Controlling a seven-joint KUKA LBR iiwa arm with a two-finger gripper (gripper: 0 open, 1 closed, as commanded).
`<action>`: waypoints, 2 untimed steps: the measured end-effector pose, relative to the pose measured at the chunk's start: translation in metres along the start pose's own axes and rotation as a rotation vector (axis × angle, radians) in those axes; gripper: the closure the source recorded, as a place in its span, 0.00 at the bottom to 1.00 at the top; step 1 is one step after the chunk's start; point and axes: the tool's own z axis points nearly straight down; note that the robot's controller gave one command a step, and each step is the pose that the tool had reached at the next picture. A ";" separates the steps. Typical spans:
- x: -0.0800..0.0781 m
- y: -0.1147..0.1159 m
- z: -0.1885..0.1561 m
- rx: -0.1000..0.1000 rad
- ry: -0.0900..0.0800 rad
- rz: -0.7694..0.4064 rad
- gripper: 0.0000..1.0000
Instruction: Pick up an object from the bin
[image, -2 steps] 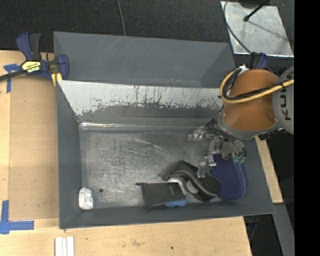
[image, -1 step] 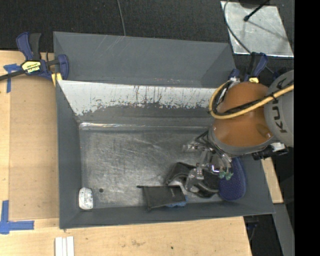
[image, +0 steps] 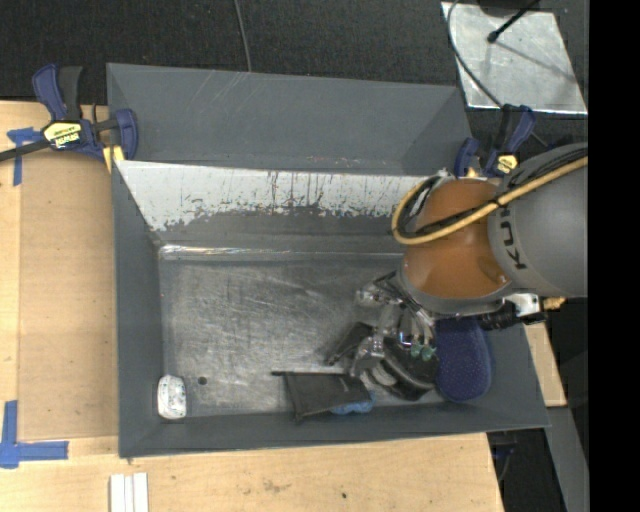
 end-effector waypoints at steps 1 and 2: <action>-0.003 0.001 -0.003 -0.002 -0.012 0.001 1.00; -0.009 0.014 -0.145 0.002 -0.003 -0.503 1.00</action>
Offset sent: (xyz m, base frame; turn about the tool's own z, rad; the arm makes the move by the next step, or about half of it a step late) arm 0.0000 0.0000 0.0000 0.0000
